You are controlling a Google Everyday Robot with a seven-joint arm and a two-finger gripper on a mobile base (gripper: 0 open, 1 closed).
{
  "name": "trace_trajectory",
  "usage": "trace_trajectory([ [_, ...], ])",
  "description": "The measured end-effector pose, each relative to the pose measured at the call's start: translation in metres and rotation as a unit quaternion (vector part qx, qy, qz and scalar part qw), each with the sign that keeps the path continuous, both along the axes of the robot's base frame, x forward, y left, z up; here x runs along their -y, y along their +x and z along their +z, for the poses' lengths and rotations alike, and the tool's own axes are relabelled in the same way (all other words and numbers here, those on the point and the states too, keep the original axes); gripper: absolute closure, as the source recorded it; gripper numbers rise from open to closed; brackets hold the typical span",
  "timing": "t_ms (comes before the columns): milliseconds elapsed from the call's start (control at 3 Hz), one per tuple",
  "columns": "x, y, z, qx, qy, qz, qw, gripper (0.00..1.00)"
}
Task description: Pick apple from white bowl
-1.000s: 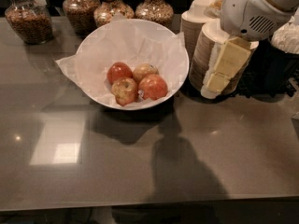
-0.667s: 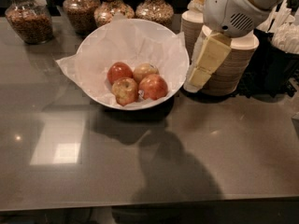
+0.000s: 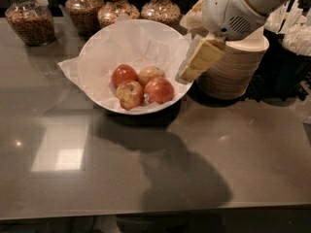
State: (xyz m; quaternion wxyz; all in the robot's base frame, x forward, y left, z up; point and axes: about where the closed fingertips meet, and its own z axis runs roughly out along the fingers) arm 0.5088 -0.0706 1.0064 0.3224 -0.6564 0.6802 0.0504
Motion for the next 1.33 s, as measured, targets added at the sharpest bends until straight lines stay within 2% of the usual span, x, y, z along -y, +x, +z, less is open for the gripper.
trace_trajectory([
  [333,0.002,0.006,-0.012,-0.025,0.046,0.004,0.9986,0.22],
  [667,0.001,0.01,-0.033,-0.073,0.107,0.008,0.9916,0.2],
  [1000,-0.003,0.013,-0.046,-0.111,0.144,0.008,0.9834,0.21],
  [1333,-0.007,0.015,-0.052,-0.132,0.16,0.005,0.9781,0.21],
])
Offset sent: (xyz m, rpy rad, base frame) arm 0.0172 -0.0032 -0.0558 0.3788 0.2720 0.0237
